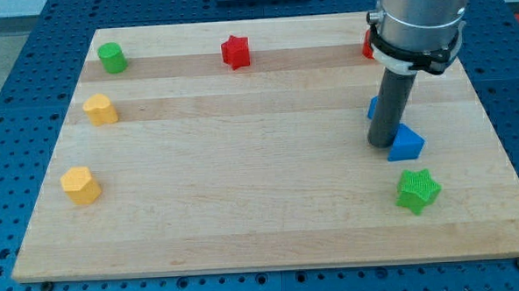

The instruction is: Slightly push the cube to the right

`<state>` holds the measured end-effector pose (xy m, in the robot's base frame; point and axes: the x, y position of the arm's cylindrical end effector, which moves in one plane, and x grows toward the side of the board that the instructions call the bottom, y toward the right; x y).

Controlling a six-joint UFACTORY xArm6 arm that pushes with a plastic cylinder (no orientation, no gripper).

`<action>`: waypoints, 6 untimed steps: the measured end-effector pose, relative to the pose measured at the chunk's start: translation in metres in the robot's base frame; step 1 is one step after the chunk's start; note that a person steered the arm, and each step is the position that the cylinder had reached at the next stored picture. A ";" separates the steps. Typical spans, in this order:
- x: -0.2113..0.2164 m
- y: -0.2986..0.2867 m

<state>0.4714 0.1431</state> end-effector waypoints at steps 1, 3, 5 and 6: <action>0.014 0.000; -0.012 -0.126; -0.055 -0.020; -0.055 0.000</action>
